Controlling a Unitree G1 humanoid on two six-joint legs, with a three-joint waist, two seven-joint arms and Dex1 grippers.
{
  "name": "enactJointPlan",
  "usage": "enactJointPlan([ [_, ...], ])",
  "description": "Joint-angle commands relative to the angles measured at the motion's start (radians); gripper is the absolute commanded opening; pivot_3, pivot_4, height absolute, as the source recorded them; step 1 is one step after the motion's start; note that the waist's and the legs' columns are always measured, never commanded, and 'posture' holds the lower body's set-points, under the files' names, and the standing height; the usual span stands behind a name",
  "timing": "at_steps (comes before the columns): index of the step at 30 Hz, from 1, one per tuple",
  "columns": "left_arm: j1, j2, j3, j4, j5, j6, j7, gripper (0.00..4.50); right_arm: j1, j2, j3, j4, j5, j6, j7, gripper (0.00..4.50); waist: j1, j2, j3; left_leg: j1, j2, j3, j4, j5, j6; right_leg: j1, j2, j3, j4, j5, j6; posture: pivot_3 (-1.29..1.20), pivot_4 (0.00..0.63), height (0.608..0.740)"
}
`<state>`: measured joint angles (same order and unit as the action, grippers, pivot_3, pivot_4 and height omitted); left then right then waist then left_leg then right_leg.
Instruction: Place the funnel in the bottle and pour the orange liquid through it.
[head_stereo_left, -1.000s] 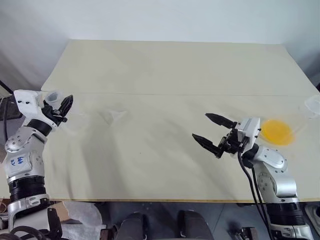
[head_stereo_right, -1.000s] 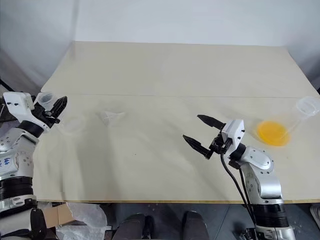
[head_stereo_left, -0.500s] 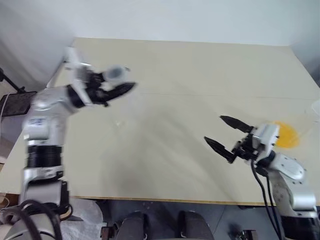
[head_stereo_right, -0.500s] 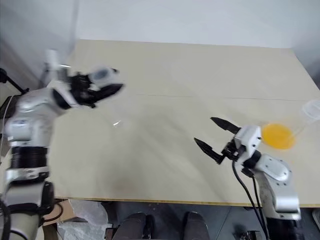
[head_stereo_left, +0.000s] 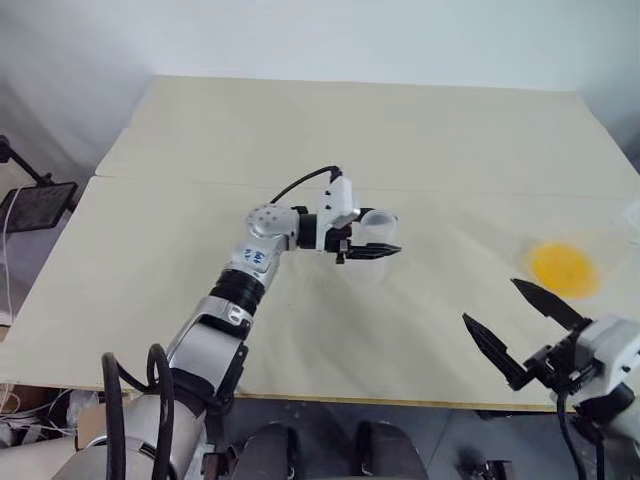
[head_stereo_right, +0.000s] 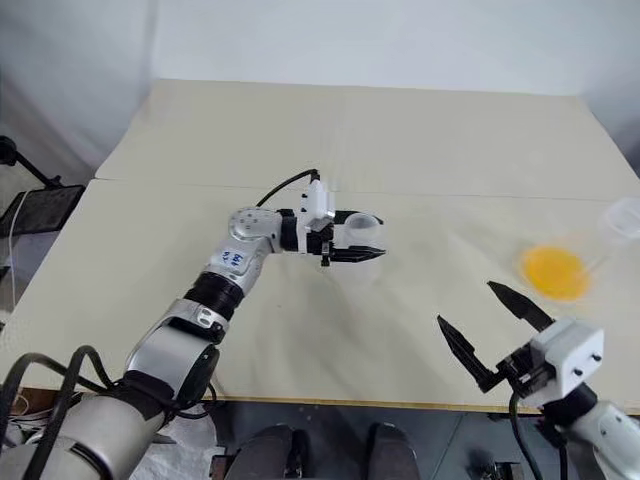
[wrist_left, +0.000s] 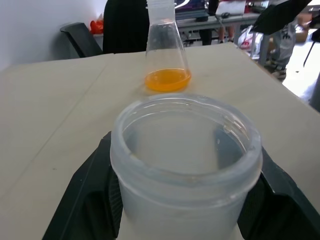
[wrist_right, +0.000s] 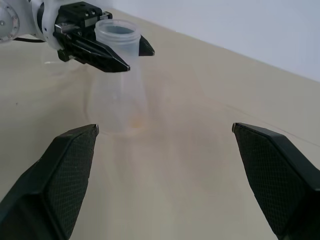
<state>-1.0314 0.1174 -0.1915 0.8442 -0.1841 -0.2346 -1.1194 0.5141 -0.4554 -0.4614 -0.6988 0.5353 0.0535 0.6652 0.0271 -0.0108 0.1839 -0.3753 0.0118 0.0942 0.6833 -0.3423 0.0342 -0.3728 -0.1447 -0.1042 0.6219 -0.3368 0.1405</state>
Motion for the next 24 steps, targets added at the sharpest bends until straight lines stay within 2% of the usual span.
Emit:
enactJointPlan([
  [1, -0.026, -0.039, 0.011, 0.061, 0.028, -0.065, 0.018, 2.36, 0.054, 0.029, -0.026, -0.088, 0.005, -0.007, -0.041, 4.5, 0.006, 0.0, 0.0, 0.0, -0.001, 0.0, 0.0, 0.001, 0.001, 0.0, -0.002, 0.0, 0.0, 0.0, 0.0, 0.0, 0.15, 0.74],
  [4, -0.033, -0.065, 0.04, 0.087, 0.004, -0.074, -0.021, 2.36, 0.078, 0.042, -0.024, -0.109, 0.002, -0.008, -0.06, 4.5, 0.016, 0.0, 0.0, 0.0, -0.002, -0.001, 0.0, 0.001, 0.002, 0.001, -0.003, 0.0, 0.0, 0.001, 0.001, 0.0, 0.15, 0.74],
  [6, -0.032, -0.07, 0.057, 0.07, -0.027, -0.063, -0.084, 3.1, 0.075, 0.037, -0.024, -0.109, 0.003, -0.007, -0.065, 4.5, 0.019, 0.0, 0.0, 0.0, -0.003, -0.001, 0.0, 0.001, 0.003, 0.001, -0.004, 0.0, -0.001, 0.002, 0.002, 0.0, 0.15, 0.74],
  [9, -0.046, -0.058, 0.098, 0.075, -0.035, -0.057, -0.062, 4.03, 0.05, 0.026, -0.014, -0.094, 0.002, -0.005, -0.064, 4.5, 0.02, 0.0, 0.0, -0.002, -0.003, -0.001, 0.0, 0.001, 0.003, -0.001, -0.004, -0.001, -0.001, 0.002, 0.002, 0.0, 0.15, 0.74],
  [11, -0.051, -0.041, 0.119, 0.079, -0.04, -0.048, -0.072, 4.48, 0.027, 0.017, -0.007, -0.081, 0.002, -0.002, -0.06, 4.5, 0.019, 0.0, 0.0, -0.002, -0.003, -0.001, 0.0, 0.001, 0.003, -0.001, -0.004, -0.001, -0.001, 0.002, 0.002, 0.0, 0.15, 0.74],
  [19, -0.054, 0.042, 0.197, 0.043, -0.08, -0.026, -0.133, 4.48, -0.076, -0.017, 0.026, -0.011, 0.004, 0.008, -0.038, 4.5, 0.002, 0.0, 0.0, -0.002, -0.003, -0.001, 0.0, 0.001, 0.003, -0.001, -0.003, -0.002, 0.001, 0.002, 0.002, 0.0, 0.15, 0.74],
  [24, -0.032, 0.151, 0.255, -0.02, -0.107, -0.033, -0.154, 4.48, -0.166, -0.06, 0.046, 0.051, 0.015, 0.015, 0.003, 4.5, -0.004, 0.0, 0.0, -0.002, -0.003, -0.002, 0.0, 0.001, 0.003, -0.001, -0.003, -0.002, 0.001, 0.002, 0.002, 0.0, 0.15, 0.74],
])
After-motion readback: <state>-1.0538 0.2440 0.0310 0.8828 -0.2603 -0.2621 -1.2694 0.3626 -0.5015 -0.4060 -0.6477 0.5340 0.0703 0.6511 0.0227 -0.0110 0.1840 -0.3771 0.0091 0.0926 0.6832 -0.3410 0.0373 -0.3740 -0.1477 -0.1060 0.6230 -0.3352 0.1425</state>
